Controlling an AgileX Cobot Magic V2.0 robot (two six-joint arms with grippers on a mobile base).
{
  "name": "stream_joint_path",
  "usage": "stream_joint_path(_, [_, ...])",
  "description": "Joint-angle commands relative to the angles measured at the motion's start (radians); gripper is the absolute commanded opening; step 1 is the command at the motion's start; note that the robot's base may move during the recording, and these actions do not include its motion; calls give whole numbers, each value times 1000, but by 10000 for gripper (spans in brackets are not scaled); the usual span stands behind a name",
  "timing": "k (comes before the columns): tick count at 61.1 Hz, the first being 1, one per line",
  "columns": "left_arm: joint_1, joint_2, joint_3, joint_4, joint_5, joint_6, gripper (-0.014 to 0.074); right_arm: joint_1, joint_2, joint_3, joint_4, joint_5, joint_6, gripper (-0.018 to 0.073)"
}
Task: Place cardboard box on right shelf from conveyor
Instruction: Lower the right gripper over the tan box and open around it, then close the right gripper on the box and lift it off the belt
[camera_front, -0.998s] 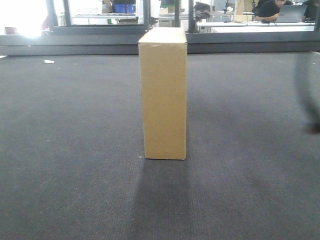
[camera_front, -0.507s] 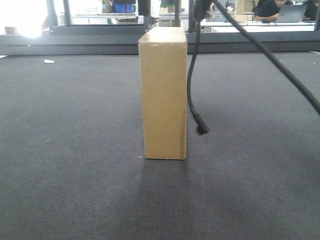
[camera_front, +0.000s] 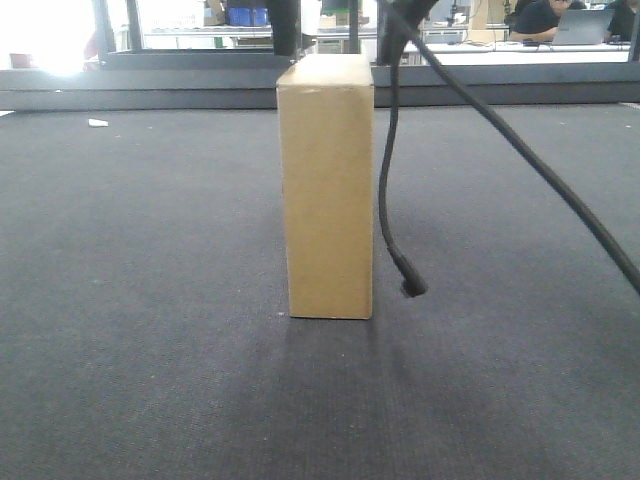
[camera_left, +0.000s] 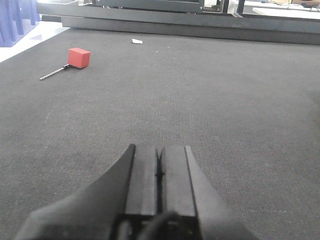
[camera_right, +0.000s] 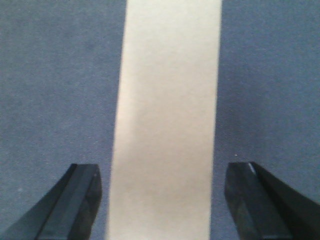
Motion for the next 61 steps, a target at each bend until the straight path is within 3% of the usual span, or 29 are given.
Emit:
stream_joint_path(1, [1,-15,8,-6,-86,0,-116,6,-51,-37,-43,-53,2,602])
stream_joint_path(22, [1,-15,8,-6,-86,0,-116,10,-35,-37,-83,-26,6,602])
stream_joint_path(52, [1,-15,8,-6,-86,0,-116,12,32,-37,-62,-19,31,595])
stream_joint_path(61, [1,-15,8,-6,-86,0,-116,11,32,-37,-62,-15,28,415])
